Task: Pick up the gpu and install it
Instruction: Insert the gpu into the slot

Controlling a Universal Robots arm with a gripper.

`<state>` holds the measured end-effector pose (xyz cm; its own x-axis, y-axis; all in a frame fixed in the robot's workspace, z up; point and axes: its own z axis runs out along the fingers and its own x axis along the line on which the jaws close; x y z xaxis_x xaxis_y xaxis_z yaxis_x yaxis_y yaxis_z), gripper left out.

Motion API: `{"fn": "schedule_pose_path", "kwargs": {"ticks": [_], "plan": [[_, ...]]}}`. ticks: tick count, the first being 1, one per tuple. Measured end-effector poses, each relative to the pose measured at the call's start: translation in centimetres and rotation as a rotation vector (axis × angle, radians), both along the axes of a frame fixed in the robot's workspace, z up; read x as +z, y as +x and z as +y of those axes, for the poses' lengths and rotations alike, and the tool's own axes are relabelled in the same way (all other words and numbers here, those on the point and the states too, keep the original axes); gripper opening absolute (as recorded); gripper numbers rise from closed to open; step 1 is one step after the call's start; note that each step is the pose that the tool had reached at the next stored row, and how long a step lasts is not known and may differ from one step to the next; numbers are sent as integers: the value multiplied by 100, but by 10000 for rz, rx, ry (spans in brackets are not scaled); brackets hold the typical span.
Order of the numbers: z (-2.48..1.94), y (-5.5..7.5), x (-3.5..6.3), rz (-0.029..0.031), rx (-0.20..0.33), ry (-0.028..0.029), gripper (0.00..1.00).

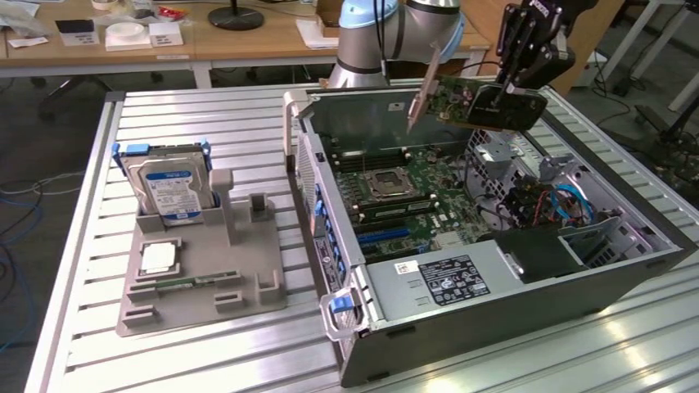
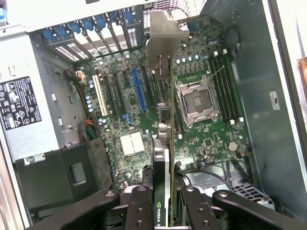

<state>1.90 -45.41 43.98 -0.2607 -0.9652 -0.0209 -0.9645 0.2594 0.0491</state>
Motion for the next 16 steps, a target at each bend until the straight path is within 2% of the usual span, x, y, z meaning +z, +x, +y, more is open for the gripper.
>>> {"fn": "schedule_pose_path", "kwargs": {"ticks": [16], "plan": [[6, 0, -2, -7, 443, 0, 26]]}}
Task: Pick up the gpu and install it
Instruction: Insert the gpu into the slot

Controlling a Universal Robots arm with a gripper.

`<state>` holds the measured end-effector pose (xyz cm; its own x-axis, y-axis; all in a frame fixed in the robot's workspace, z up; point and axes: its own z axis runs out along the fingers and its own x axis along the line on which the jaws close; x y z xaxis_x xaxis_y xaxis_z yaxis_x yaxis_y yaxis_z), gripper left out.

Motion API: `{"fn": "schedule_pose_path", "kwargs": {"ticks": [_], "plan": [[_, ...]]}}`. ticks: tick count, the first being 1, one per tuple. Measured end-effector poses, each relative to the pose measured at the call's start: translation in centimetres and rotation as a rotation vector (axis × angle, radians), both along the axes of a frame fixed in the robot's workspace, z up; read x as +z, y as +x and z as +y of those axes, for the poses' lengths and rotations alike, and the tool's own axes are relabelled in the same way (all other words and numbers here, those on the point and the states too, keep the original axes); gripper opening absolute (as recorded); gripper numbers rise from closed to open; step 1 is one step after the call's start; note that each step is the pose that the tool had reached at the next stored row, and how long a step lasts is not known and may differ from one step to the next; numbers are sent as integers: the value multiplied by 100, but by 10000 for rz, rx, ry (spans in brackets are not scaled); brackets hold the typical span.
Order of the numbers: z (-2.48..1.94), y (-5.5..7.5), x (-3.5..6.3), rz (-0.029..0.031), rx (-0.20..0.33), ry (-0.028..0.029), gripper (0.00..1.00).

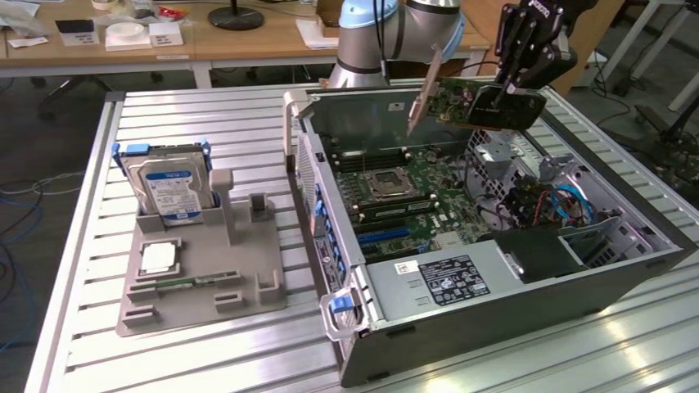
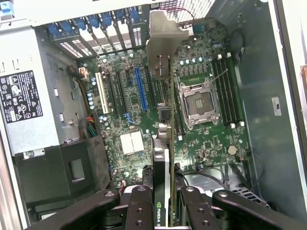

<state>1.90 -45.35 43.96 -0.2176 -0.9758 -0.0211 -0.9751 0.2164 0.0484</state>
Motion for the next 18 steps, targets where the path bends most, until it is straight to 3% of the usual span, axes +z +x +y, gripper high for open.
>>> {"fn": "schedule_pose_path", "kwargs": {"ticks": [18], "plan": [[2, 0, -4, -1, 796, 1, 26]]}}
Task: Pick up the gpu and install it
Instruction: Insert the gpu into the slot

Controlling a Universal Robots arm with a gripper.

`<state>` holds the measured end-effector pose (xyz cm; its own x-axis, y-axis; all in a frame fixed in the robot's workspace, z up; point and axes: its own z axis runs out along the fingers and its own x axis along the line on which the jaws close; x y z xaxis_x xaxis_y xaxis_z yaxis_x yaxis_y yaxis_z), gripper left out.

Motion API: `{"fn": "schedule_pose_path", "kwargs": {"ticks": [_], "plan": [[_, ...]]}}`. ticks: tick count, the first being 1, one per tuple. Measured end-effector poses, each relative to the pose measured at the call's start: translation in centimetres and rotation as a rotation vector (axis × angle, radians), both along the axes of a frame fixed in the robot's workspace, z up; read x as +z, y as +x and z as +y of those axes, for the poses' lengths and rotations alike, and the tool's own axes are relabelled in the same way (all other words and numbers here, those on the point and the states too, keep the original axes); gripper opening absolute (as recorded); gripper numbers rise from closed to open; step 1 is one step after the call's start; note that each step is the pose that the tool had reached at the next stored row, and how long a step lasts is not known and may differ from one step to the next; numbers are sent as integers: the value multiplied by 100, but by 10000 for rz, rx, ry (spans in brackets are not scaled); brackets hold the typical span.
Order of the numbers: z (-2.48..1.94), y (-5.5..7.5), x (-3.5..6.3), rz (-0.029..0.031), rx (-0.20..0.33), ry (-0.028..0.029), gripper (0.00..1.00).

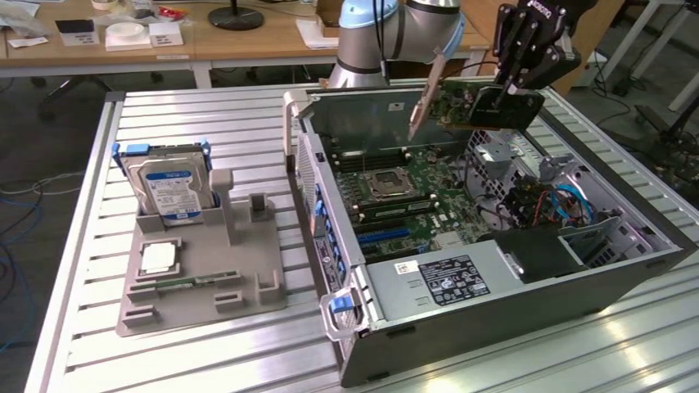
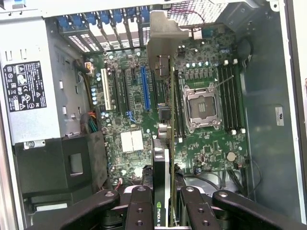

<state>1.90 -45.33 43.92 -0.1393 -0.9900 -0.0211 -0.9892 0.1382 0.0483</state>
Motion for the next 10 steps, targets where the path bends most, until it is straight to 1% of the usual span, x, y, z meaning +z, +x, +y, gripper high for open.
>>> {"fn": "schedule_pose_path", "kwargs": {"ticks": [10], "plan": [[2, 0, -2, 0, 393, -1, 26]]}}
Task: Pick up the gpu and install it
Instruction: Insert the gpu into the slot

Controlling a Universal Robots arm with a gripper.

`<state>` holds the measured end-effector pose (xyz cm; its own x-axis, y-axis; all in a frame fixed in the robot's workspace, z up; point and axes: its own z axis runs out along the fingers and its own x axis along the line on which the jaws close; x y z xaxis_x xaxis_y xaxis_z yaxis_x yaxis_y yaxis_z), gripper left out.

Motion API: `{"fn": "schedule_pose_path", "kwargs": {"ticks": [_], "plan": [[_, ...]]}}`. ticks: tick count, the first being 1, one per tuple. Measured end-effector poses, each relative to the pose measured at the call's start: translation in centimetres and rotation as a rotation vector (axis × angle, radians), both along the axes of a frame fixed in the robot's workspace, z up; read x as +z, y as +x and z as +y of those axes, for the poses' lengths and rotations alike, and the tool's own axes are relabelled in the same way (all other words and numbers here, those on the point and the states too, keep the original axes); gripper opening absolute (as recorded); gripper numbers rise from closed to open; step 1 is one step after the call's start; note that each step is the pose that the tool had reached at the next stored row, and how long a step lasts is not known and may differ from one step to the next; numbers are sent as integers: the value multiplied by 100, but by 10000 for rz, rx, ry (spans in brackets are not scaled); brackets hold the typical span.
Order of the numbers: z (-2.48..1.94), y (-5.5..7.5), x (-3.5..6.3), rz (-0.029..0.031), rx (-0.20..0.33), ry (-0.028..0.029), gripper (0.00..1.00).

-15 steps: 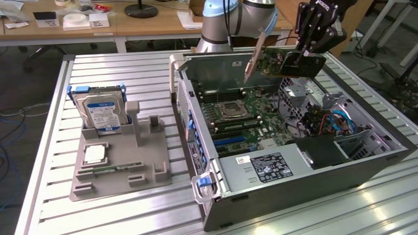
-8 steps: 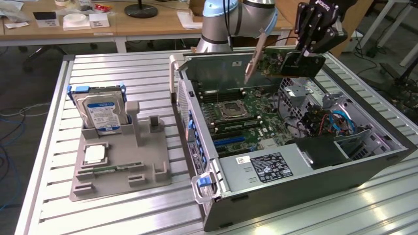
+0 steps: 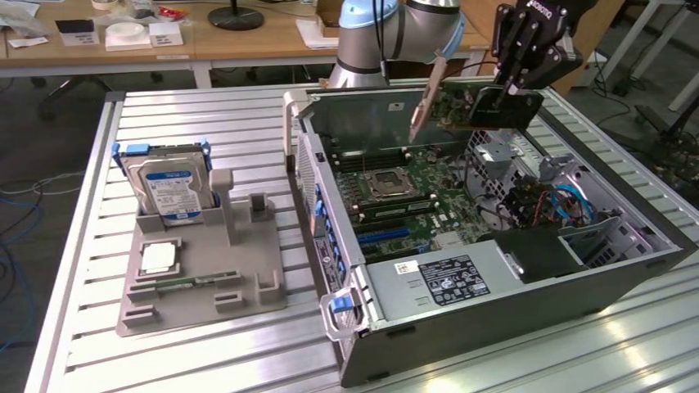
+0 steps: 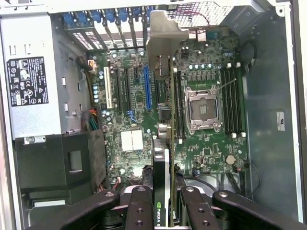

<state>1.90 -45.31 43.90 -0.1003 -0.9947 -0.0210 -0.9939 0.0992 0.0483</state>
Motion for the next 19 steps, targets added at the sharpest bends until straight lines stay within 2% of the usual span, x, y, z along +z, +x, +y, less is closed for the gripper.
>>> {"fn": "schedule_pose_path", "kwargs": {"ticks": [16, 17, 19], "plan": [[0, 0, -1, 0, 114, 1, 26], [0, 0, -2, -7, 115, 1, 26], [0, 1, -8, -78, 129, 1, 26]]}}
